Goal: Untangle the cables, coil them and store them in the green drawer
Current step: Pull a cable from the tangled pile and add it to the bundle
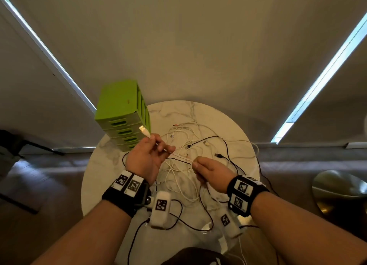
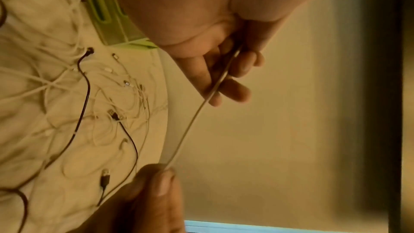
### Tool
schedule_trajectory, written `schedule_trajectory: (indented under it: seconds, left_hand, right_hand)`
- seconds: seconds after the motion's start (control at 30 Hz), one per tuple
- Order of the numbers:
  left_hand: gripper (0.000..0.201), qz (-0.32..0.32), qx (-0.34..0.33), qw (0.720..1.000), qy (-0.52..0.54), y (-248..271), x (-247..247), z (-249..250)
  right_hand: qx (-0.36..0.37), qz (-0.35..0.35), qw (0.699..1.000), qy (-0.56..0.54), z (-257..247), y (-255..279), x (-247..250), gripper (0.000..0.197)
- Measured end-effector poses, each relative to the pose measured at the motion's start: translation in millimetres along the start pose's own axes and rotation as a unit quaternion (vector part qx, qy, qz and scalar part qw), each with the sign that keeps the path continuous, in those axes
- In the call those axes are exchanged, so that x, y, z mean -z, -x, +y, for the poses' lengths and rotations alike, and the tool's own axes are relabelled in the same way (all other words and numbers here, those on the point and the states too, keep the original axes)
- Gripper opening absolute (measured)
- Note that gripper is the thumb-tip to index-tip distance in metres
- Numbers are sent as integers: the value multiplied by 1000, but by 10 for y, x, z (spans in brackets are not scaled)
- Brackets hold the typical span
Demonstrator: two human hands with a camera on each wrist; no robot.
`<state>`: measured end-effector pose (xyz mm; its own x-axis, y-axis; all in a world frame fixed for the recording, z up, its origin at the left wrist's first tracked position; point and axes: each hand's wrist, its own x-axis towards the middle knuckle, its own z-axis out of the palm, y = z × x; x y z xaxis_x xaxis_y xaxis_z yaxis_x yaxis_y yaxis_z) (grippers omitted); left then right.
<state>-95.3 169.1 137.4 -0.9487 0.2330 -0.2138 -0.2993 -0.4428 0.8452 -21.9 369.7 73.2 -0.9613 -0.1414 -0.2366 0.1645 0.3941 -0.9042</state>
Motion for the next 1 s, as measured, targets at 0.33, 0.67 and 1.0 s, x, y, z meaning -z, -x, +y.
schedule_trajectory:
  seconds: [0.33, 0.67, 1.0]
  left_hand:
    - [39, 67, 45, 990, 118, -169, 50, -166]
    - [40, 168, 12, 979, 114, -149, 189, -190]
    - [35, 131, 68, 989, 14, -145, 248, -295]
  right_hand:
    - [-77, 170, 957, 221, 787, 303, 378, 34]
    - [-196, -133, 970, 63, 1112, 570, 281, 42]
    - [-319, 193, 915, 157, 1495, -109, 525, 35]
